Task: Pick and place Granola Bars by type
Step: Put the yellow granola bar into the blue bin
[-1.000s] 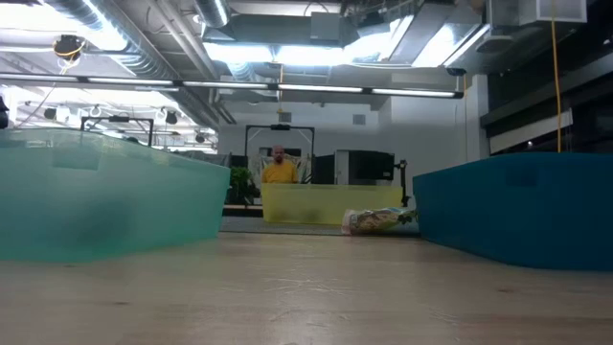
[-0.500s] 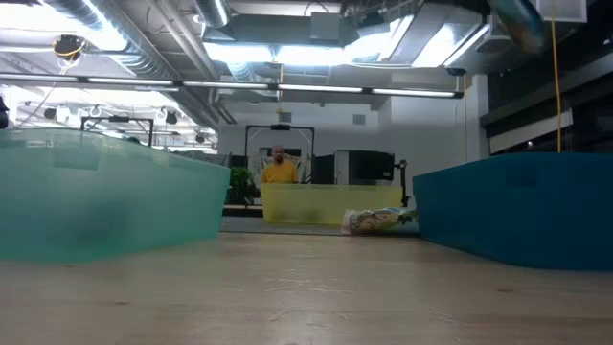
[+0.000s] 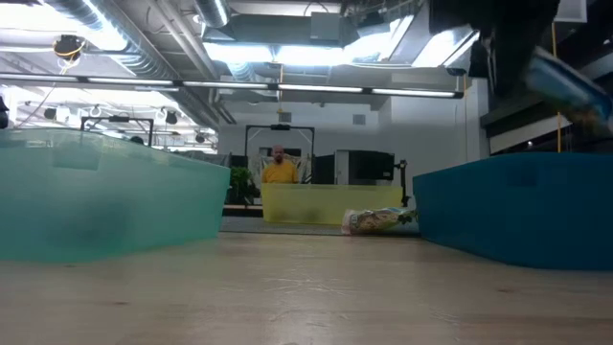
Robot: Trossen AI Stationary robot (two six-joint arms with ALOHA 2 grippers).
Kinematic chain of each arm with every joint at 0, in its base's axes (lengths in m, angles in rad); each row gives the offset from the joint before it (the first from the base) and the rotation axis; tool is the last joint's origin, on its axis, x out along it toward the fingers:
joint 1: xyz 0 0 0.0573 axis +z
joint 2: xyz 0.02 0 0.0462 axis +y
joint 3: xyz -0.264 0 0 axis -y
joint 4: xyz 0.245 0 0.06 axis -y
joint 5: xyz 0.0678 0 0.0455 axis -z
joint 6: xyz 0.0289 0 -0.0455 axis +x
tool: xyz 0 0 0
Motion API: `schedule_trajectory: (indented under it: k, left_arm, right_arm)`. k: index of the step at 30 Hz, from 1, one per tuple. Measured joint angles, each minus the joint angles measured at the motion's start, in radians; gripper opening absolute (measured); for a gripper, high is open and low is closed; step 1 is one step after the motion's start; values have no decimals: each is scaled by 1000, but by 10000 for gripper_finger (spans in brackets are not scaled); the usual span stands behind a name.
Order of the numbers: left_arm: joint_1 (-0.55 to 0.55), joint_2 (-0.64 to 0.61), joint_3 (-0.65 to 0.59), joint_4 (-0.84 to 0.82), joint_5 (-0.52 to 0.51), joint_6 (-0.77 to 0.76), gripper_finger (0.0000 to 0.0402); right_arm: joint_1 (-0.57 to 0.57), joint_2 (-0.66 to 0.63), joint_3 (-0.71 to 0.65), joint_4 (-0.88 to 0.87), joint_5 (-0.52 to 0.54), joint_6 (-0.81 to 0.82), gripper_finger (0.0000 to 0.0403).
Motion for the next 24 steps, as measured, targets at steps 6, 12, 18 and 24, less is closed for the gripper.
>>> schedule_trajectory:
  k: [6, 12, 18, 24]
  left_arm:
    - [0, 0, 0, 0, 0, 11, 168]
    - [0, 0, 0, -3, 0, 12, 166]
    - [0, 0, 0, -6, 1, 12, 164]
    - [0, 0, 0, -6, 40, 11, 164]
  right_arm:
    - [4, 27, -141, 141, -75, 40, 58]
    - [4, 39, -253, 187, -104, 98, 58]
    - [2, 39, -293, 201, -103, 103, 58]
    - [0, 39, -293, 208, -81, 105, 81]
